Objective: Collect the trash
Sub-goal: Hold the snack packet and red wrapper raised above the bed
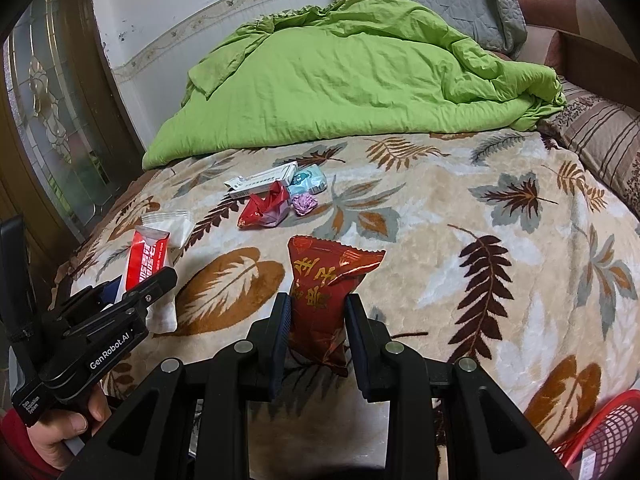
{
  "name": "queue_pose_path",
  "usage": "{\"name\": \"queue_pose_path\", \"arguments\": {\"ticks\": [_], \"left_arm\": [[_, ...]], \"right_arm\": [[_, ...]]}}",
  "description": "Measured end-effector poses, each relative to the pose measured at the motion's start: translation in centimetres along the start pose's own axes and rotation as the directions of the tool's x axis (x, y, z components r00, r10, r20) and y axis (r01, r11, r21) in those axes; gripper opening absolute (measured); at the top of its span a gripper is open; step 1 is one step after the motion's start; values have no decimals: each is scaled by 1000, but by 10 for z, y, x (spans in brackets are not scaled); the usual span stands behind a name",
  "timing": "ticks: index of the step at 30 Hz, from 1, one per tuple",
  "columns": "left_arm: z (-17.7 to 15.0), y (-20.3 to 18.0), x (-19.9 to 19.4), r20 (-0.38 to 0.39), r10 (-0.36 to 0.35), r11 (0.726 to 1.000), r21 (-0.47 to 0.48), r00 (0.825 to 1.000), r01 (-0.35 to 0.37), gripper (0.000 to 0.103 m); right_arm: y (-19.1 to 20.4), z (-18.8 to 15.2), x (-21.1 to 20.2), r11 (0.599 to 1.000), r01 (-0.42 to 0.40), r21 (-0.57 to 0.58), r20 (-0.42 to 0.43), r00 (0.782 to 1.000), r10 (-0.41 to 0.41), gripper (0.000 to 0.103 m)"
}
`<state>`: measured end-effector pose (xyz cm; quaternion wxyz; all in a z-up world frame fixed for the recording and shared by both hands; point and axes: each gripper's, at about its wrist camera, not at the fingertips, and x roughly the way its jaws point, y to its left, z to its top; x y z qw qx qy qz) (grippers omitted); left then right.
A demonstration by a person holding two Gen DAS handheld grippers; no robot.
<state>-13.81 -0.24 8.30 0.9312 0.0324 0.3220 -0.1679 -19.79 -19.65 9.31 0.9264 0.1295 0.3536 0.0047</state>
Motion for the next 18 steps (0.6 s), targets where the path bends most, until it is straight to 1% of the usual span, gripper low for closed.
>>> {"name": "queue_pose_path", "arguments": {"ticks": [18], "left_arm": [[-1,0,3,-5,1,1000,-5,1000,-1,40]], "right_arm": [[0,0,3,1000,-1,1,-8,1000,1,30]]}}
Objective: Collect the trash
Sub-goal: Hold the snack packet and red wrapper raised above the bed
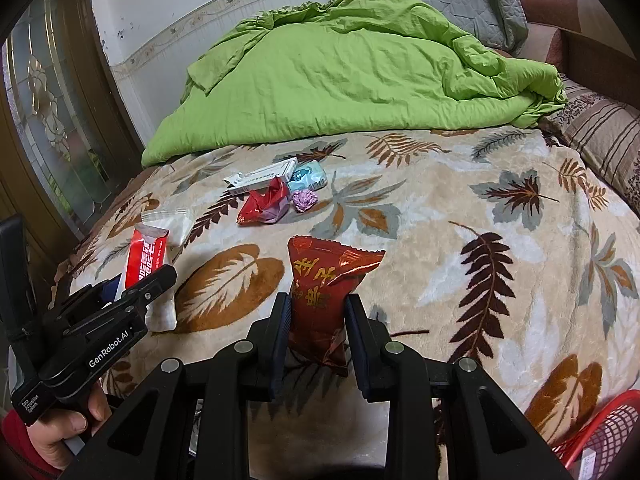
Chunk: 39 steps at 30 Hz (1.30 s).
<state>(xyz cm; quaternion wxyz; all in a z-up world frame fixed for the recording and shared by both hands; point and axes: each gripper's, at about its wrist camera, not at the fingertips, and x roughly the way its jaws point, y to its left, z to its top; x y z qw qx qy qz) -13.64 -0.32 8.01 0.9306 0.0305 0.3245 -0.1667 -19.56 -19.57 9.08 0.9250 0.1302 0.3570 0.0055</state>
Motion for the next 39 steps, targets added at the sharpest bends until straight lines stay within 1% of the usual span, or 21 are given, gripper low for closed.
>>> {"name": "queue_pose_path", "arguments": {"ticks": [39], "left_arm": [[-1,0,0,2,-1,1000,1,1000,1,40]], "right_arm": [[2,1,0,1000,6,-2,-8,1000,-6,30]]}}
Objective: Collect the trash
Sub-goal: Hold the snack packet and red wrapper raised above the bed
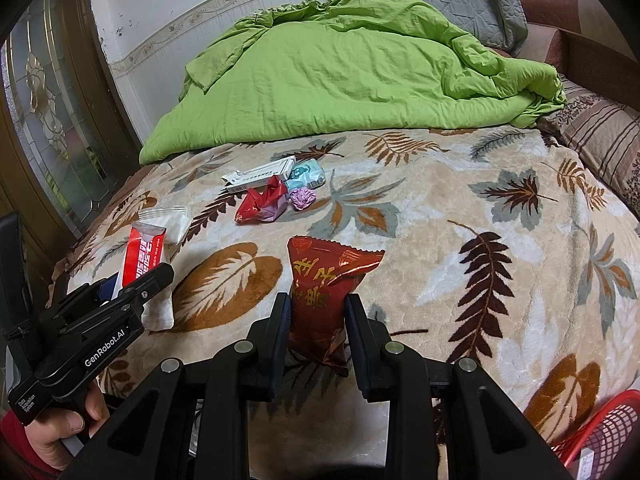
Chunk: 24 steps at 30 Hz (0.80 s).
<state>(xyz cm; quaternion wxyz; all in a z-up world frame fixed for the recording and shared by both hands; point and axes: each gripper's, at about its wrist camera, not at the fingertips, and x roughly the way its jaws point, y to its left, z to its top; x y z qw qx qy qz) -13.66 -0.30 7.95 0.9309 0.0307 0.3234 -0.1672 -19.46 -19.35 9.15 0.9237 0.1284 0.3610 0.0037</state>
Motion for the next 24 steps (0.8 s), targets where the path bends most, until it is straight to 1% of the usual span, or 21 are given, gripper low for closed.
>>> {"name": "queue_pose_path", "arguments": {"ticks": [6,10,18,24], "left_arm": [[-1,0,-1,1,3,1000,0,1000,-3,40],[0,-3,-1,2,-1,1000,20,1000,1,40],[4,-13,-9,1,-16,999,46,1000,16,40],[4,-24,-19,8,-33,997,64,999,32,40]], "right_arm": [[-5,0,-1,1000,4,7,5,1000,-4,30],[-8,2,-8,1000,4,19,15,1000,-5,30],[-6,5,-33,1000,-9,19,45,999,8,30],[-15,6,-51,999,-11,45,62,998,8,30]]}}
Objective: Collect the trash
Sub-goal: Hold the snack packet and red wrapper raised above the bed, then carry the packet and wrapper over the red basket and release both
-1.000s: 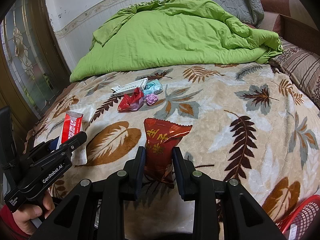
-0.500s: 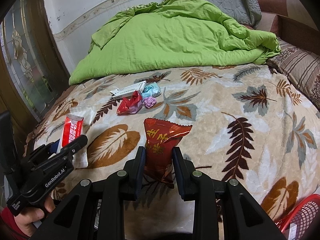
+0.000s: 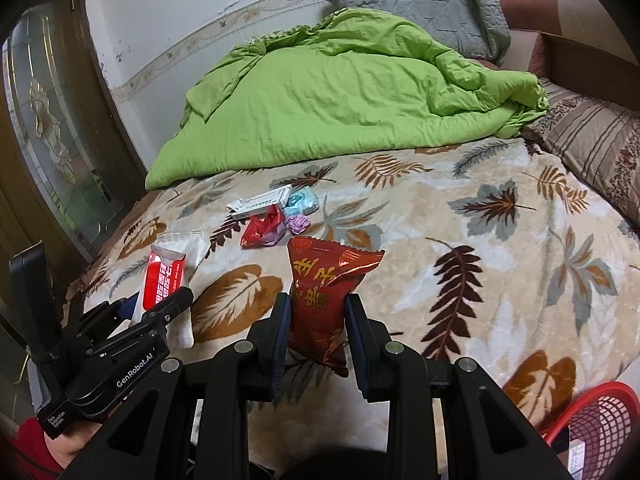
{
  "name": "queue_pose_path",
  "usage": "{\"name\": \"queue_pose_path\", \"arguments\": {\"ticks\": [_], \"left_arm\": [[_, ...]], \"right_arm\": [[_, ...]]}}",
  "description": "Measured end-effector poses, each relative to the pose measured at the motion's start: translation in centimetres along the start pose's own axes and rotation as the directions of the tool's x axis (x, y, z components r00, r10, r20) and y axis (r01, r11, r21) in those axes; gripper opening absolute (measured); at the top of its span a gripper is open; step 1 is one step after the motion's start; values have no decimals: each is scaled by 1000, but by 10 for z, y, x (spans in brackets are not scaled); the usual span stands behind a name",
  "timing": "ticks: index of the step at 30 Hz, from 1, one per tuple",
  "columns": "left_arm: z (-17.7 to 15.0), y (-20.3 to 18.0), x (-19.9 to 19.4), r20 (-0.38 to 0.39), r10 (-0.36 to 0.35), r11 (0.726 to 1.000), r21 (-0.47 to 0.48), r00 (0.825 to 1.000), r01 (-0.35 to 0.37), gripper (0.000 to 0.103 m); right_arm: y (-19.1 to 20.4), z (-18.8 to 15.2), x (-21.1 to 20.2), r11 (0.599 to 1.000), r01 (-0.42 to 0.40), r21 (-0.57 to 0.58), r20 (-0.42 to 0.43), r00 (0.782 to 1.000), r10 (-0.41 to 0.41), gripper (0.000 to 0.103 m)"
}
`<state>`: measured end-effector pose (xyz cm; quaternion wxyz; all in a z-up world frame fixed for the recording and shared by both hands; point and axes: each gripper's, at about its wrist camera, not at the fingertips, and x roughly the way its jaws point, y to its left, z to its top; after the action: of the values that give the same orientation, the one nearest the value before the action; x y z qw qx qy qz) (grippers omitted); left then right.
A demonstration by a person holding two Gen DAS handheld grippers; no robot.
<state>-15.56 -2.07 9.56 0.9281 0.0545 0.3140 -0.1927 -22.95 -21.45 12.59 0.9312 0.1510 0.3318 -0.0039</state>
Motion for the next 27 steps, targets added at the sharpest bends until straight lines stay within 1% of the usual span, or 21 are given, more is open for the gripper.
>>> {"name": "queue_pose_path", "arguments": {"ticks": [15,22,27], "left_arm": [[3,-31,-16,20,-31,998,54,999,30,40],[4,-52,-20,19,-63,994,91,998,61,40],[4,-71,-23,15,-93,988,125,996,90,40]], "right_arm": [[-30,-8,-34,998,24,66,18,1000,-25,30],[-56,-13,-55,991,59,117,37,997,-64,30],[-83,-23,-74,980,97,171,41,994,-105,30]]}}
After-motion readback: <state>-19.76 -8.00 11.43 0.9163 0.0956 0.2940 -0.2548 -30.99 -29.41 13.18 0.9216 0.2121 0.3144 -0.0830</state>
